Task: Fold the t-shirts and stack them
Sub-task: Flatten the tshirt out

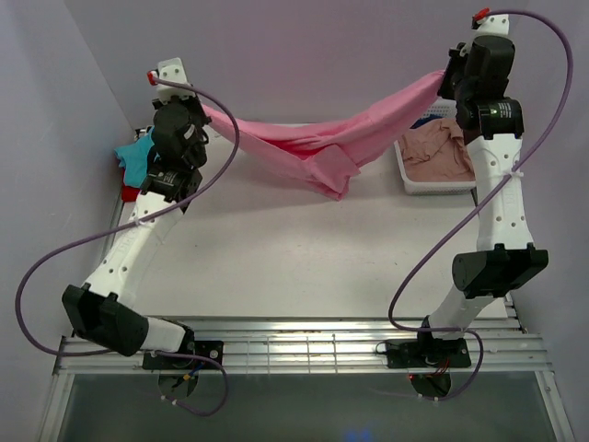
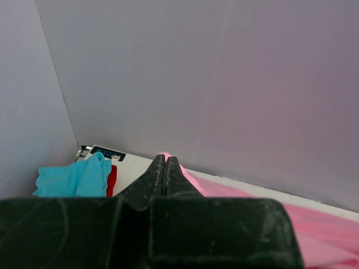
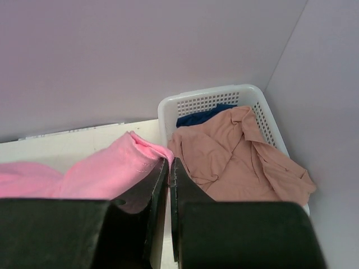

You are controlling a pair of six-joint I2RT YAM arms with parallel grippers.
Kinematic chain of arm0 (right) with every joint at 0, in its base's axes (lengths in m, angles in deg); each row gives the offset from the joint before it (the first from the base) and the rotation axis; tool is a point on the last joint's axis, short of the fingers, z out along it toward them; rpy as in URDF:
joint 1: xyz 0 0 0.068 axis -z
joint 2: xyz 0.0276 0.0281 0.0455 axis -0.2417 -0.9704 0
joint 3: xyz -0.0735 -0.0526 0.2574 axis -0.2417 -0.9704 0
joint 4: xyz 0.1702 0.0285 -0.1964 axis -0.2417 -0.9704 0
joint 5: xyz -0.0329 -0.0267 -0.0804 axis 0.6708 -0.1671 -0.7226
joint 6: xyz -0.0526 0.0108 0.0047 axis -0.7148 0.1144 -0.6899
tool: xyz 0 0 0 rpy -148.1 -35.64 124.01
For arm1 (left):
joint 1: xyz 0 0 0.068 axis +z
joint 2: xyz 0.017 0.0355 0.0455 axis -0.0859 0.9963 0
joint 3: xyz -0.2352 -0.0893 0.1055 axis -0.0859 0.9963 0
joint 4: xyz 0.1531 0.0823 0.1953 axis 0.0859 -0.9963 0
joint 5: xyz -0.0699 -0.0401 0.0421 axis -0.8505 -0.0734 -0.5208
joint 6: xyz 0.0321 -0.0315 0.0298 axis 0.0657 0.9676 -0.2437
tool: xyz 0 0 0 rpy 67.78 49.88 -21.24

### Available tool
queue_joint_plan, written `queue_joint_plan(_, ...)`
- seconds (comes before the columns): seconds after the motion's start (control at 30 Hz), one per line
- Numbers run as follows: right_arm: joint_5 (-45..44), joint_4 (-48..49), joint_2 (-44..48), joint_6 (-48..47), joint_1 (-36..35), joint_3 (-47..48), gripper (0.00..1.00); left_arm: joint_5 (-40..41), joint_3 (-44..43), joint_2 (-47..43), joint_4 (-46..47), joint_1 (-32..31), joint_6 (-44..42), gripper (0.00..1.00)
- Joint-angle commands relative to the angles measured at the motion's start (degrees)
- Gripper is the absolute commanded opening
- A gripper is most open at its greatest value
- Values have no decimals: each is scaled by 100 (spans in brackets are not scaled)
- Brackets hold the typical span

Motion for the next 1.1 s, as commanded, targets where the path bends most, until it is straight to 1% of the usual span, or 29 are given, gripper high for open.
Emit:
queue_joint_plan(0.0, 230, 302, 356, 21, 21, -415, 8, -385, 451, -580, -704, 15, 243, 0)
queue_joint_plan(0.03, 266, 363, 540, 39, 21, -538, 8, -455, 557, -730, -837, 15, 341, 0)
queue_joint_plan(0.1, 371, 390, 734, 65, 21, -794, 8, -666, 707, -1055, -1468, 6, 578, 0)
queue_joint_plan(0.17, 433, 337, 849, 101, 21, -917, 8, -893, 813, -1231, -2187, -12, 1166, 0)
queue_joint_plan(0.2, 529, 328, 980, 127, 21, -1117, 8, -965, 927, -1493, -2339, -29, 1342, 1)
queue_joint_plan(0.23, 565, 346, 1051, 145, 21, -1233, 8, -991, 1284, -1661, -2445, -73, 1709, 2)
queue_joint_plan(0.27, 600, 363, 1130, 162, 21, -1364, 8, -1070, 1488, -1863, -2629, -99, 1895, 3)
queue_joint_plan(0.3, 644, 381, 1235, 180, 21, -1583, 8, -1132, 1682, -2291, -2692, -117, 2054, 5)
queue_joint_plan(0.33, 653, 381, 1271, 180, 21, -1672, 8, -1202, 2075, -2513, -2736, -169, 2169, 9)
queue_joint_plan(0.4, 592, 320, 1306, 162, 21, -1769, 8, -1377, 2385, -2979, -2955, -205, 2511, 12)
queue_joint_plan(0.43, 574, 250, 1298, 154, 30, -1831, 8, -1457, 2482, -3399, -3078, -214, 2617, 18)
queue_joint_plan(0.47, 531, 214, 1289, 145, 21, -1849, 8, -1536, 2623, -3594, -3271, -223, 2766, 21)
queue_joint_plan(0.53, 504, 144, 1227, 145, 12, -1893, 8, -1737, 2650, -4051, -3483, -223, 2890, 25)
queue_joint_plan(0.57, 495, 126, 1201, 145, 21, -1893, 8, -1826, 2598, -4140, -3631, -231, 2934, 39)
queue_joint_plan(0.6, 504, 117, 1149, 145, 21, -1910, 8, -1896, 2563, -4211, -3676, -231, 2969, 45)
queue_joint_plan(0.67, 521, 109, 1096, 162, 12, -1937, 8, -2203, 2492, -4264, -3668, -231, 3066, 46)
queue_joint_plan(0.73, 539, 117, 1043, 180, 12, -1963, 8, -2353, 2536, -4194, -3432, -231, 3180, 47)
queue_joint_plan(0.83, 565, 143, 1016, 197, 12, -2051, 8, -2503, 2983, -3791, -2493, -231, 3120, 44)
queue_joint_plan(0.87, 583, 152, 1016, 197, 12, -2077, 8, -2625, 3150, -3590, -1829, -231, 3049, 42)
queue_joint_plan(0.9, 592, 179, 1025, 197, 21, -2138, 8, -2670, 3334, -3022, -1544, -231, 2996, 32)
queue_joint_plan(0.93, 609, 196, 1016, 197, 12, -2174, 8, -2784, 3379, -2668, -1271, -231, 2900, 26)
queue_joint_plan(0.97, 618, 196, 1016, 197, 12, -2209, 8, -2924, 3389, -2299, -807, -231, 2847, 22)
queue_joint_plan(1.0, 618, 205, 1025, 197, 3, -2270, 8, -3125, 3354, -1565, -594, -231, 2838, 18)
queue_joint_plan(1.07, 618, 231, 1043, 206, 3, -2367, 8, -3294, 3152, -866, -295, -249, 2838, 17)
